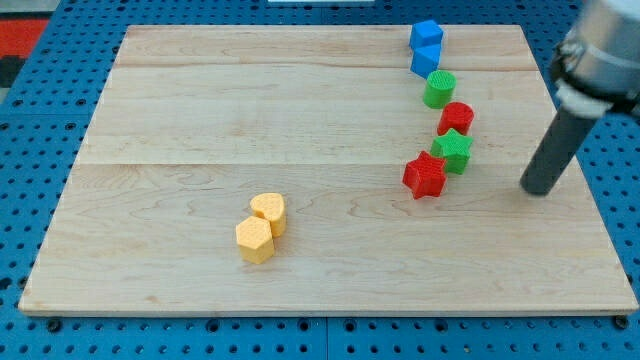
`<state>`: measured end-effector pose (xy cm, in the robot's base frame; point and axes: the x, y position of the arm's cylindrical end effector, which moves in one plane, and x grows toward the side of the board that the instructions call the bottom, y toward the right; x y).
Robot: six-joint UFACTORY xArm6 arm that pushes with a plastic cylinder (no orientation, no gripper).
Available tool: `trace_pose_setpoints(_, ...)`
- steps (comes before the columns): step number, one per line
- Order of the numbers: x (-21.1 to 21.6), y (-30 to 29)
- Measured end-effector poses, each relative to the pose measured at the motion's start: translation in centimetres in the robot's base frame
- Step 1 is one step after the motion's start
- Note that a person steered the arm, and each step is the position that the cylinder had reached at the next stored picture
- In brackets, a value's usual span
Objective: Move the red circle towards the top center of the board
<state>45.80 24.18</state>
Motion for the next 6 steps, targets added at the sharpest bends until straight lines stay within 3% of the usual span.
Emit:
trace_pose_setpoints(1,-6.6,-2.6)
trace_pose_setpoints(4,-9.1,-17.4)
trace_pose_setpoints(5,-12.9,-17.8)
trace_pose_setpoints(6,-15.6,-13.6)
